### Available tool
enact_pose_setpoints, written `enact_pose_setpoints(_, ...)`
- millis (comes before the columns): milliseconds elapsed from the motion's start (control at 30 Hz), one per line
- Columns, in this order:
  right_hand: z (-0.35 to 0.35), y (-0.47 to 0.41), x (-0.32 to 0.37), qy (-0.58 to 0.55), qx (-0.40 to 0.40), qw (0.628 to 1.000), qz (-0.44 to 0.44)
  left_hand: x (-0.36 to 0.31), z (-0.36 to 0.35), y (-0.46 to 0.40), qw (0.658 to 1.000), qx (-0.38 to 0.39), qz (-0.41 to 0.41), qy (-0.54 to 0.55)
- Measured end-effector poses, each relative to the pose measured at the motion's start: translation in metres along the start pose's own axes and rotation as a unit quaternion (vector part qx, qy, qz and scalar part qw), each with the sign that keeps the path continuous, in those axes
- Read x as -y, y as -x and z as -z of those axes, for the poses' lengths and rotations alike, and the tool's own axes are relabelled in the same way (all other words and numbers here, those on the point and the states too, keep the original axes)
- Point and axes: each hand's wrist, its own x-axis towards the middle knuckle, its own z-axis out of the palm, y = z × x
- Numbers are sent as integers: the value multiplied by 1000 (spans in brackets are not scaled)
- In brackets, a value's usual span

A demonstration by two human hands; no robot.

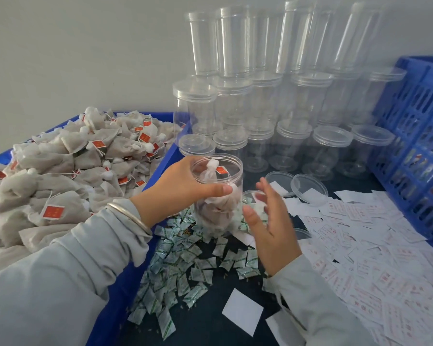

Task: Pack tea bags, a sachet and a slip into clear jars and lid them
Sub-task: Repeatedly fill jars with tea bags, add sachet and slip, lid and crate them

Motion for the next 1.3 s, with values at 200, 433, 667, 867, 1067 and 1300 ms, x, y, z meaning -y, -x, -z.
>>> enact_pose_setpoints(200, 58, -38, -9, 139, -120, 981, -61, -3, 0, -1, 1000, -6, 0, -3)
enact_pose_setpoints(433, 69, -60, -60, 360, 25, 897, -255, -13, -8, -2, 999, 34, -11, -14)
enact_pose_setpoints(667, 64, -61, -78, 394, 12, 887, -239, -11, -9, -4, 999, 36, -12, -32)
enact_pose_setpoints(867, 62, -63, -80, 393, -12, 891, -228, -10, -10, -4, 998, 43, -9, -44)
enact_pose_setpoints(1067, 64, -63, -79, 401, -15, 892, -209, -10, -9, -4, 998, 49, -6, -42)
enact_pose_setpoints(1300, 66, -58, -77, 312, -91, 930, -170, -10, -9, -4, 998, 53, -6, -42)
